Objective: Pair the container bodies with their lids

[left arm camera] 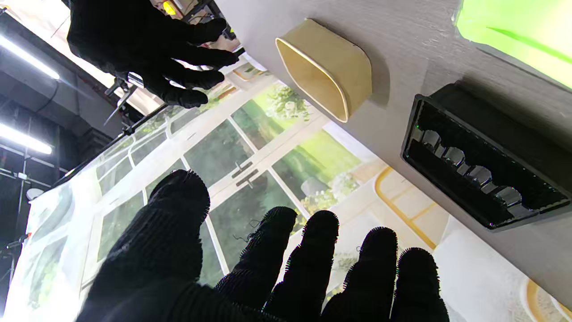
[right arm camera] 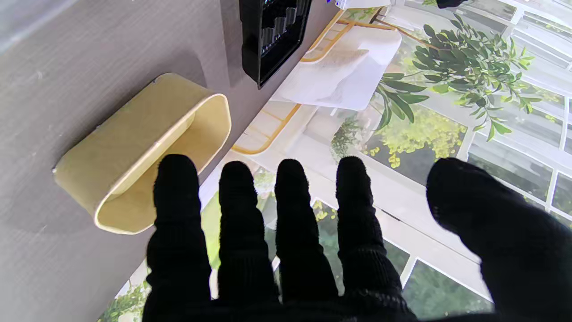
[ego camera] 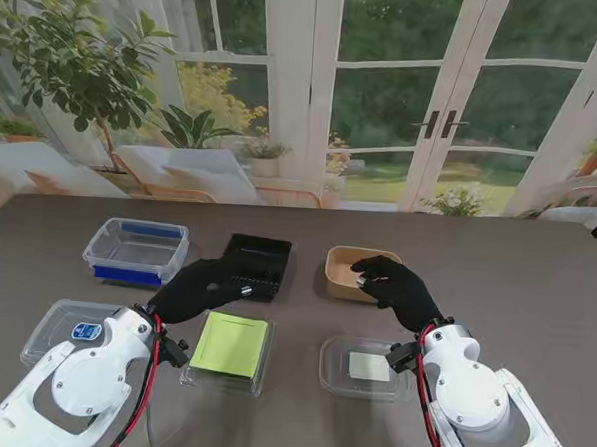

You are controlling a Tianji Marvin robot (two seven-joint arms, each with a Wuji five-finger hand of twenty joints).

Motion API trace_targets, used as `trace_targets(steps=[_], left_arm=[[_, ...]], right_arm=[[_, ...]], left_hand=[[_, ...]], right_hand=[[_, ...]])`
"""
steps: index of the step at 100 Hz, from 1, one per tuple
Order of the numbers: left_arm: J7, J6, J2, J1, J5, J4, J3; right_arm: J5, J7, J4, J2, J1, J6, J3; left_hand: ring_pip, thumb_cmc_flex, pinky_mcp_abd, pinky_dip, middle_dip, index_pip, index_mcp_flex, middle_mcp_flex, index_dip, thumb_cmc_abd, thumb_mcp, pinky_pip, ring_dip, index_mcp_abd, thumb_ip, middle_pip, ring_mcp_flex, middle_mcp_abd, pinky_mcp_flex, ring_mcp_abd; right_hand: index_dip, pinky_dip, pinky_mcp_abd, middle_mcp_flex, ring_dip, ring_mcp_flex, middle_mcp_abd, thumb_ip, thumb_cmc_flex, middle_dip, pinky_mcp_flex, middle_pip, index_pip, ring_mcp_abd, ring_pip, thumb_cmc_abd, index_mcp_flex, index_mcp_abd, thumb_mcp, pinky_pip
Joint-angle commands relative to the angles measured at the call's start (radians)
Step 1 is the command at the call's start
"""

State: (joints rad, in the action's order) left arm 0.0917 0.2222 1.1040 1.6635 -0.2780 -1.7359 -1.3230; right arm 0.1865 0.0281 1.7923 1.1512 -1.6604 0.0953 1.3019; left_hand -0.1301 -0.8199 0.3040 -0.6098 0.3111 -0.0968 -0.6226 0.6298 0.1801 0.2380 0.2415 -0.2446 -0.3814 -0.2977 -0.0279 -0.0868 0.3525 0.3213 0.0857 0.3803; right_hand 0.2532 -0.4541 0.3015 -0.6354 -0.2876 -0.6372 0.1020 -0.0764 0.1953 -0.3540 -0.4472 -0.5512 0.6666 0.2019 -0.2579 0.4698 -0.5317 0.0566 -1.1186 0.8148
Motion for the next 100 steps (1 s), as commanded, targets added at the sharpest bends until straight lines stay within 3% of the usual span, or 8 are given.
trace_targets(steps=[1, 52, 60, 80, 90, 100], left_arm=[[0.017, -0.002, 0.001, 0.008, 0.002, -0.012, -0.004], [0.024, 0.01, 0.001, 0.009, 0.024, -0.009, -0.016], [0.023, 0.006, 0.001, 0.01, 0.02, -0.01, -0.018], [0.014, -0.019, 0.002, 0.016, 0.003, -0.017, -0.014], [0.018, -0.019, 0.0, 0.017, -0.004, -0.019, -0.017], [0.015, -0.012, 0.001, 0.022, -0.004, -0.02, -0.026]], right_arm=[[0.005, -0.017, 0.003, 0.0, -0.008, -0.006, -0.003], [0.029, -0.043, -0.013, -0.008, -0.004, 0.001, -0.001], [0.053, -0.04, -0.026, -0.009, 0.006, -0.014, -0.007], [0.251, -0.023, -0.105, -0.022, 0.077, -0.04, -0.048], [0.38, -0.02, -0.149, -0.034, 0.133, -0.024, -0.09], [0.483, -0.012, -0.191, -0.041, 0.192, -0.004, -0.142]], left_hand=[[0.022, -0.014, -0.027, -0.014, -0.009, 0.018, 0.024, -0.036, -0.006, -0.052, -0.03, 0.036, 0.01, 0.003, 0.013, 0.013, -0.042, -0.006, -0.009, -0.017], [0.026, -0.02, -0.027, -0.018, -0.01, 0.022, 0.035, -0.043, -0.007, -0.053, -0.042, 0.042, 0.011, 0.006, 0.015, 0.013, -0.046, -0.009, -0.016, -0.018], [0.026, -0.02, -0.027, -0.018, -0.01, 0.02, 0.031, -0.045, -0.007, -0.055, -0.044, 0.043, 0.011, 0.006, 0.015, 0.013, -0.047, -0.007, -0.018, -0.02], [0.025, -0.023, -0.024, -0.02, -0.01, 0.019, 0.027, -0.042, -0.007, -0.058, -0.044, 0.043, 0.01, 0.005, 0.016, 0.012, -0.044, -0.005, -0.019, -0.016], [0.025, -0.021, -0.024, -0.021, -0.009, 0.019, 0.027, -0.041, -0.007, -0.061, -0.045, 0.043, 0.009, 0.006, 0.016, 0.012, -0.043, -0.005, -0.018, -0.018], [0.026, -0.024, -0.023, -0.022, -0.009, 0.019, 0.026, -0.04, -0.007, -0.062, -0.045, 0.043, 0.009, 0.004, 0.017, 0.012, -0.044, -0.002, -0.019, -0.016]], right_hand=[[-0.014, 0.024, 0.003, 0.03, 0.004, 0.009, -0.015, -0.002, -0.04, 0.01, 0.254, -0.005, -0.012, -0.018, 0.01, 0.007, 0.012, 0.041, 0.017, 0.0], [-0.013, 0.018, -0.001, 0.045, 0.004, 0.018, -0.023, -0.002, -0.048, 0.01, 0.26, -0.004, -0.012, -0.025, 0.013, 0.018, 0.027, 0.05, 0.032, -0.01], [-0.013, 0.013, -0.002, 0.046, 0.003, 0.018, -0.023, -0.014, -0.093, 0.009, 0.259, -0.007, -0.009, -0.027, 0.012, -0.026, 0.027, 0.053, 0.092, -0.012], [-0.007, -0.027, -0.003, 0.071, -0.019, -0.027, -0.036, -0.028, -0.079, 0.008, 0.208, -0.014, 0.002, -0.03, -0.034, -0.01, 0.041, 0.055, 0.226, 0.049], [0.003, -0.077, -0.012, 0.127, -0.074, -0.073, -0.047, -0.032, -0.074, 0.009, 0.151, -0.034, 0.024, -0.039, -0.147, 0.002, 0.078, 0.047, 0.25, 0.165], [0.018, -0.12, -0.029, 0.151, -0.133, -0.125, -0.062, -0.037, -0.048, 0.008, 0.078, -0.065, 0.063, -0.057, -0.297, 0.07, 0.107, 0.026, 0.215, 0.305]])
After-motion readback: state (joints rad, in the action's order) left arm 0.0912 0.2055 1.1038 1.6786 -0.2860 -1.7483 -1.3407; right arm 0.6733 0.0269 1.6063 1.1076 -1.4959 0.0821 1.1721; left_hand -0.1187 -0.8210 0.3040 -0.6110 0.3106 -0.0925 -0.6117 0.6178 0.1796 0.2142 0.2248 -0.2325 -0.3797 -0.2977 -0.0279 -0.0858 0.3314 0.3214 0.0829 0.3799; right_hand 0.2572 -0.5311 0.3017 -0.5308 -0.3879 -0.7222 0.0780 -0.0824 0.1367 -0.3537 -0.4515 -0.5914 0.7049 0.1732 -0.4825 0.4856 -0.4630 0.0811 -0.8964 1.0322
